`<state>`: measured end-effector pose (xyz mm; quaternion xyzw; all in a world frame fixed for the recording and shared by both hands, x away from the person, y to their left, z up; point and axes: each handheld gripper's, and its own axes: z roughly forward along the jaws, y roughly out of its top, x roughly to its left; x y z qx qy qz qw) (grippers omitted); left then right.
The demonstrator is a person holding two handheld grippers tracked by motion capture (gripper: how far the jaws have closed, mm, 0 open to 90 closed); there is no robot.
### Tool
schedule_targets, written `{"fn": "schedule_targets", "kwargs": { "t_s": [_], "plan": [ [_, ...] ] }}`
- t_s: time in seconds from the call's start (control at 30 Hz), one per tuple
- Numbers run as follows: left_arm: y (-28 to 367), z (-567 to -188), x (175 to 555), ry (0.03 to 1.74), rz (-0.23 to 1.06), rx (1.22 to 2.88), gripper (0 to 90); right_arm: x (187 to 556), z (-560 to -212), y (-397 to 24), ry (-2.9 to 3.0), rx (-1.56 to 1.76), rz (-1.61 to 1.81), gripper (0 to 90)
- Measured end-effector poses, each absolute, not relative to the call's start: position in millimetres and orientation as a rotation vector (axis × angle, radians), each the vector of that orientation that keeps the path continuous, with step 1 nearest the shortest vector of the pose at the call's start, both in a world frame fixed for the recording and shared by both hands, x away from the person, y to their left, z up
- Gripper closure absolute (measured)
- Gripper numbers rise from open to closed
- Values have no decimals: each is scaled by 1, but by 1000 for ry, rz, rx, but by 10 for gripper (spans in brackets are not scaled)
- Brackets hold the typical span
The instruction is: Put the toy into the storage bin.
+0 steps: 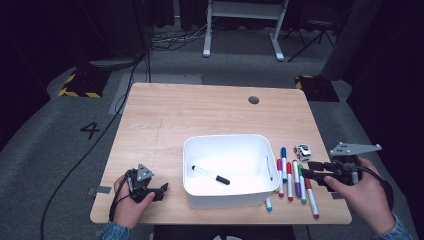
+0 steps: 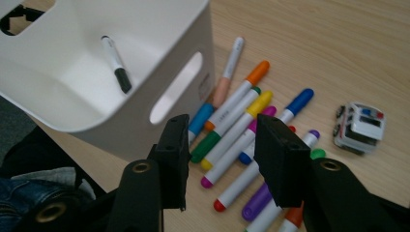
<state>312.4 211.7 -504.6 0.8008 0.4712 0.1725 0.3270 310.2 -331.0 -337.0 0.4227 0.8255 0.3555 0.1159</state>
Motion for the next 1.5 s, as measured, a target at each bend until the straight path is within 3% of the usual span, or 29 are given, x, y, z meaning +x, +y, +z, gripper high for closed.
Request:
{"fn": "schedule_targets", "kwargs": {
  "t_s": [0.43,1.0,1.5],
  "plan": [
    [212,-505,313,1233,447,2100,145,286,-391,-386,2346,1461,900,551],
    [212,-505,313,1233,449,2100,145,276,-459,-387,2407,1548,761,558],
    [212,-505,313,1232,449,2100,145,286,-471,-408,2331,1577,597,762]
  ]
}}
